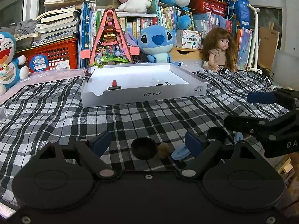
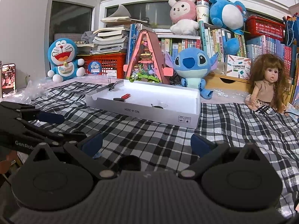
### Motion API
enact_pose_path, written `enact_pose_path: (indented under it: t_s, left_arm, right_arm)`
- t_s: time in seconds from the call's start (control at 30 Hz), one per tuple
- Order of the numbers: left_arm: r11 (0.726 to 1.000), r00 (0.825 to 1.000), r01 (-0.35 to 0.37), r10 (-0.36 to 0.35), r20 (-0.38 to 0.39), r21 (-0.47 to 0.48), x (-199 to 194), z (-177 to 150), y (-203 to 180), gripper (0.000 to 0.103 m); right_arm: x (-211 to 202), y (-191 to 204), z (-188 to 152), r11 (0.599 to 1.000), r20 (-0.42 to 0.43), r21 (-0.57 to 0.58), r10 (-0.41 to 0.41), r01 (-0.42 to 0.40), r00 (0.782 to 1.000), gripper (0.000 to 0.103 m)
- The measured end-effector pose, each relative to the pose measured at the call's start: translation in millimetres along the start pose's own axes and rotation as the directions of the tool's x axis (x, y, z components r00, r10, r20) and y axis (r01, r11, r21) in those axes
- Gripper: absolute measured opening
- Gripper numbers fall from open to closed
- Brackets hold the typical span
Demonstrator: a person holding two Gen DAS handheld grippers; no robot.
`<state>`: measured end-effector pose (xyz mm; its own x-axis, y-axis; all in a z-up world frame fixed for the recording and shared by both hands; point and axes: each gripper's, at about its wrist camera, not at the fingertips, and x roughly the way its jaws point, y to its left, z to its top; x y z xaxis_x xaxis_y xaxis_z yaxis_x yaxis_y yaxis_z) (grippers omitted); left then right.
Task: Organize rigid objects
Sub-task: 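Lift both open tools from the tray and move back over the cloth, then grasp the black ring with the left tool while the right tool grasps a blue plastic piece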
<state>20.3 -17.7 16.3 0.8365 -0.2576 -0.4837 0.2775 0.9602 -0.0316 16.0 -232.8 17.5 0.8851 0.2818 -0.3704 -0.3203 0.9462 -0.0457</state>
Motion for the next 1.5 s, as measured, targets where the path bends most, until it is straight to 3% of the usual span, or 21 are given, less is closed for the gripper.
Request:
enact_pose_path:
  t_s: [0.37, 0.87, 1.07, 1.17, 1.23, 1.5]
  left_arm:
    - [1.000, 1.000, -0.009, 0.009, -0.001, -0.002, -5.3, -13.3, 4.9, 0.085]
    - [0.999, 1.000, 0.022, -0.023, -0.014, -0.043, -4.8, -17.5, 11.3, 0.053]
    - [0.999, 1.000, 0.010, -0.010, -0.004, -0.049, -9.1, -18.7, 14.9, 0.049]
    - [0.999, 1.000, 0.000, -0.001, -0.007, -0.046, -10.0, -19.7, 17.2, 0.048]
    - [0.999, 1.000, -0.006, 0.005, -0.014, -0.046, -9.0, -20.3, 18.2, 0.048]
    - [0.999, 0.999, -0.024, 0.023, -0.030, -0.042, 2.4, -18.3, 16.1, 0.048]
  right_arm:
    - [-11.9, -1.8, -13.9, 0.999, -0.028, -0.026, -0.022, 0.022, 0.999, 0.103]
    - [-20.0, -8.2, -31.4, 0.999, -0.073, -0.015, -0.031, 0.030, 0.997, 0.103]
    - [-25.3, -2.4, -32.3, 0.999, -0.068, -0.042, -0.008, 0.005, 0.998, 0.088]
    - [-26.3, 0.0, -34.4, 0.999, -0.082, -0.042, 0.007, -0.011, 0.997, 0.075]
    - [-25.6, 1.7, -36.6, 0.999, -0.099, -0.039, 0.020, -0.024, 0.995, 0.061]
    - [-14.7, -1.5, -38.6, 0.999, -0.125, 0.001, 0.042, -0.042, 0.991, 0.053]
